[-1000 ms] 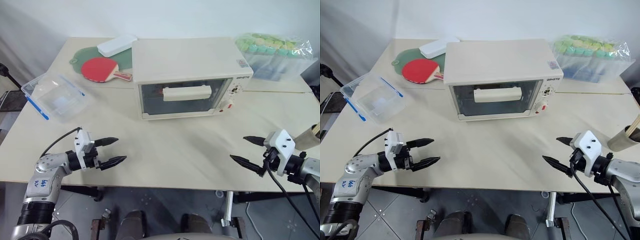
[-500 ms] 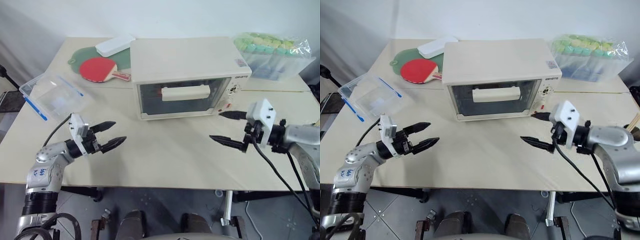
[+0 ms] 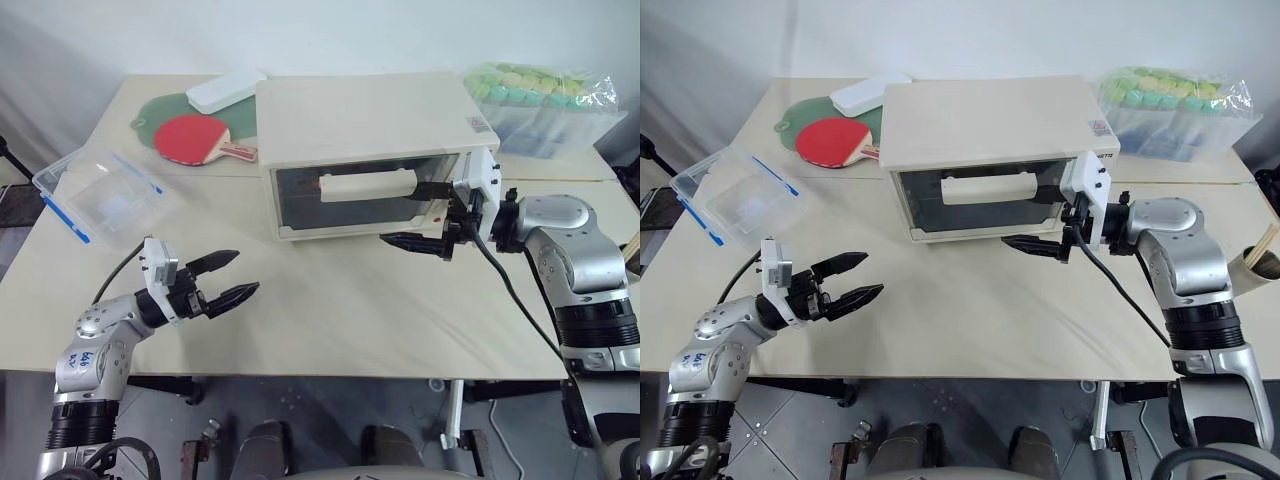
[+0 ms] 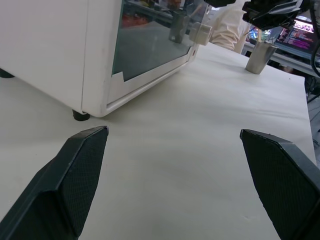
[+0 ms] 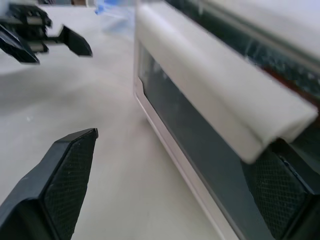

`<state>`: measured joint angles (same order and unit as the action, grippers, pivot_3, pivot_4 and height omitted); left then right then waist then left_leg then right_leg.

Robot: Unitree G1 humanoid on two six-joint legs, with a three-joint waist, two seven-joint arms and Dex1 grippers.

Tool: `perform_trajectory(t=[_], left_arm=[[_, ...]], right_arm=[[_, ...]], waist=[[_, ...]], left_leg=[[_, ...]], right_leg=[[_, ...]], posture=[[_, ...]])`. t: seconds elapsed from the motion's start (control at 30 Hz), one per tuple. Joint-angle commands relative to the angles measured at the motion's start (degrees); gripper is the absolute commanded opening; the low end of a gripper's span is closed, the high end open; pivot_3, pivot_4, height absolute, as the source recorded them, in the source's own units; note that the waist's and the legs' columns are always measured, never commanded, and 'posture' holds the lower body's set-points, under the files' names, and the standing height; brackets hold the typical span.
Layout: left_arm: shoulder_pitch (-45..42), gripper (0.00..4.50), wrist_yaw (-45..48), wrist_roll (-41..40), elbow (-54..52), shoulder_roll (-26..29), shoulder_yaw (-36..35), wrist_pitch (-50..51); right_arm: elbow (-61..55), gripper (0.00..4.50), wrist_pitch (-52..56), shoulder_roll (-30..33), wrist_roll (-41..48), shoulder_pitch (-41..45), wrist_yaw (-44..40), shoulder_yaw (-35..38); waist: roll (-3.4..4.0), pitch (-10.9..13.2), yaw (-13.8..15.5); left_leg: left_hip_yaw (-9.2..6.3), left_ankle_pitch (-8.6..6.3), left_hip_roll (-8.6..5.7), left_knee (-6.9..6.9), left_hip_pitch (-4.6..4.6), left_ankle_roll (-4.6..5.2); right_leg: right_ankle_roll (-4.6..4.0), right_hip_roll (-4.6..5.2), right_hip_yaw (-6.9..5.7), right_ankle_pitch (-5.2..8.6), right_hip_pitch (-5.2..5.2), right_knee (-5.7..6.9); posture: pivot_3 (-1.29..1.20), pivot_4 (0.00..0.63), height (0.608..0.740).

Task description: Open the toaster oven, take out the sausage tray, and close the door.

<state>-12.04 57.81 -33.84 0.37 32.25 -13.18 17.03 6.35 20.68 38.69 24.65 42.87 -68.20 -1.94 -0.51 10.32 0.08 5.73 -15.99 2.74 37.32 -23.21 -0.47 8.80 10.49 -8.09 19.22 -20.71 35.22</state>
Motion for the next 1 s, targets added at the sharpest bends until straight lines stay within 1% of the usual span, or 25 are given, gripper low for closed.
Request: perform_trajectory(t=[0.03,0.2,0.3,0.4,0.5,0.53,0.57,0.77,1.0], left_arm=[[-0.34,4.5,-0.42,-2.19,-2.48,0.01,-1.7,0.48],[-2.86,4.5,-0.8,-3.74,-1.26,0.63,-2.49,2.05],[-6.45,4.5,-0.01,-3.38,1.78,1.43,-2.41,2.22],[-9.56,4.5,0.64,-3.36,3.95,2.26,-2.31,3.44],[-11.03,4.5,1.12,-3.29,6.11,2.93,-2.99,3.6],[-11.44,4.08,1.49,-3.41,6.89,3.12,-3.44,3.35],[-11.84,3.92,2.42,-4.16,7.53,3.42,-4.13,3.45],[-14.33,2.15,6.73,-8.55,9.09,4.67,-6.16,6.78],[-18.58,0.01,8.51,-7.83,11.09,3.7,-4.05,8.09]], right_arm=[[-4.07,4.47,2.21,0.46,3.22,0.51,-1.8,1.62],[-7.07,4.47,5.08,1.04,5.64,-0.26,-2.66,2.86],[-9.1,4.47,6.42,3.03,6.6,-2.47,-4.72,3.02],[-10.92,4.47,5.8,5.51,5.68,-5.89,-7.11,1.9],[-11.52,4.47,4.77,5.96,4.67,-7.8,-7.45,1.33],[-11.5,4.5,4.62,5.75,4.52,-8.0,-7.2,1.28],[-11.42,4.5,4.41,5.49,4.35,-8.2,-6.9,1.17],[-11.15,4.5,3.7,4.68,3.8,-8.91,-6.08,0.63],[-12.38,4.5,3.38,4.36,3.75,-10.57,-5.46,0.36]], waist=[[0.0,0.0,-0.16],[0.0,0.0,-0.21],[0.0,0.0,-0.2],[-0.01,0.01,-0.03],[-0.01,0.01,-0.13],[-0.01,0.01,-0.14],[-0.01,0.01,-0.17],[-0.04,0.02,-0.25],[-0.05,0.02,-0.14]], left_leg=[[0.0,0.0,0.0,-0.01,0.0,0.0],[0.02,0.0,0.0,-0.05,-0.01,0.0],[0.08,0.0,0.01,-0.08,-0.03,0.0],[0.14,0.0,0.0,-0.1,-0.07,0.0],[0.26,-0.02,0.0,-0.09,-0.08,0.0],[0.29,-0.02,0.0,-0.08,-0.08,0.0],[0.32,-0.02,0.0,-0.07,-0.08,0.0],[0.48,-0.01,0.05,-0.05,-0.08,0.0],[0.52,-0.02,0.04,0.03,-0.09,0.0]], right_leg=[[0.0,0.0,0.0,0.0,0.0,0.0],[0.0,0.0,0.01,0.0,-0.1,0.08],[0.0,0.0,0.04,0.0,-0.2,0.12],[0.0,0.01,0.11,0.0,-0.32,0.22],[0.0,0.01,0.19,0.0,-0.37,0.21],[0.0,0.01,0.23,0.0,-0.39,0.22],[0.0,0.01,0.26,0.0,-0.42,0.23],[0.0,0.01,0.37,0.0,-0.6,0.36],[0.0,0.01,0.42,0.0,-0.6,0.38]], posture=[[0.0,0.15,0.74],[0.0,0.15,0.74],[0.0,0.15,0.74],[0.0,0.15,0.74],[0.0,0.15,0.74],[0.0,0.15,0.74],[0.0,0.15,0.74],[0.0,0.15,0.74],[0.0,0.15,0.74]])
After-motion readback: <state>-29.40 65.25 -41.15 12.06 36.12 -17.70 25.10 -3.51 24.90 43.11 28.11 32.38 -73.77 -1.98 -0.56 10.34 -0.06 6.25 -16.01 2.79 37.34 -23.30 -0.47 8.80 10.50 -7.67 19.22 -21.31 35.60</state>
